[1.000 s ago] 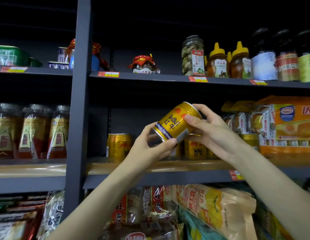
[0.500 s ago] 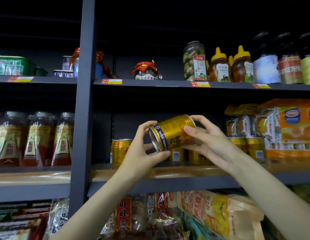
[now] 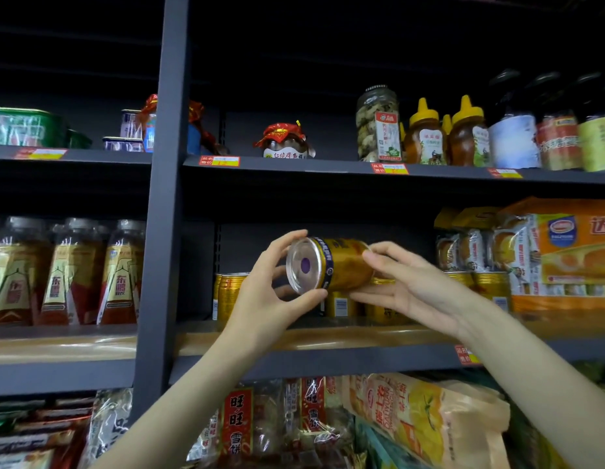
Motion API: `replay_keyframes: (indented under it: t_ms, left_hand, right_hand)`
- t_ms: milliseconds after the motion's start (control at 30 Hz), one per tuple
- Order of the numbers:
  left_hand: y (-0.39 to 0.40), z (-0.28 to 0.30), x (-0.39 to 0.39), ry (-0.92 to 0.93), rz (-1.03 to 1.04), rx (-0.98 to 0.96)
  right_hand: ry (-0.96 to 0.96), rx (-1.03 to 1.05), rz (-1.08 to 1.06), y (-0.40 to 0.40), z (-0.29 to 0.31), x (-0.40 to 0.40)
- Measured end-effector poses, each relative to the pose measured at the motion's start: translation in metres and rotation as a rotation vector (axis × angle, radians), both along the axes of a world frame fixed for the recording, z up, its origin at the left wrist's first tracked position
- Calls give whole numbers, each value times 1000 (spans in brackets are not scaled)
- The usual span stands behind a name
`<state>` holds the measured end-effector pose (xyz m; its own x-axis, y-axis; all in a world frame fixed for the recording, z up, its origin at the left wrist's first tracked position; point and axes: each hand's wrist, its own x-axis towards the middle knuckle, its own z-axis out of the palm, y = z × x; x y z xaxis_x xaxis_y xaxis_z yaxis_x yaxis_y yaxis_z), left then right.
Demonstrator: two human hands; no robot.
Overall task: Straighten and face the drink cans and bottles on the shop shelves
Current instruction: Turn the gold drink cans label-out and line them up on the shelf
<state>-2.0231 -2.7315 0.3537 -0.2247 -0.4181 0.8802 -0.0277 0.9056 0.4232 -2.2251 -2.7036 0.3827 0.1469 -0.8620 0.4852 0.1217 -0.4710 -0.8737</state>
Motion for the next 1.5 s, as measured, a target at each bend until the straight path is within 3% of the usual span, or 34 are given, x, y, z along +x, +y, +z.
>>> replay_keyframes:
  t_ms: [167, 367, 500, 633, 800, 1067, 1267, 1400, 1500]
  left_hand:
    - [1, 4, -5, -39, 22, -113]
    - [1, 9, -1, -97, 61, -134]
    - [3, 3, -1, -93, -18, 75]
    - [-1, -1, -1, 14, -161, 343]
    - [0, 1, 2, 57, -256, 453]
    - [-20, 2, 14, -245, 20, 165]
    - [-33, 4, 7, -444, 415, -141]
    - [-41, 13, 14, -393, 591, -138]
    - [-44, 15, 20, -373, 731, -231]
  right_hand:
    - [-246, 169, 161, -4, -11, 8]
    - [-265, 104, 127, -6, -10, 9]
    - [-195, -121, -80, -6, -6, 10]
    - [-198, -194, -68, -7, -8, 13]
    - [-134, -273, -48, -7, -8, 14]
    - [248, -574, -181, -2, -2, 16]
    - [531, -706, -344, -8, 1, 19]
    - [423, -603, -551, -21, 26, 8]
    - [599, -434, -715, -38, 39, -1]
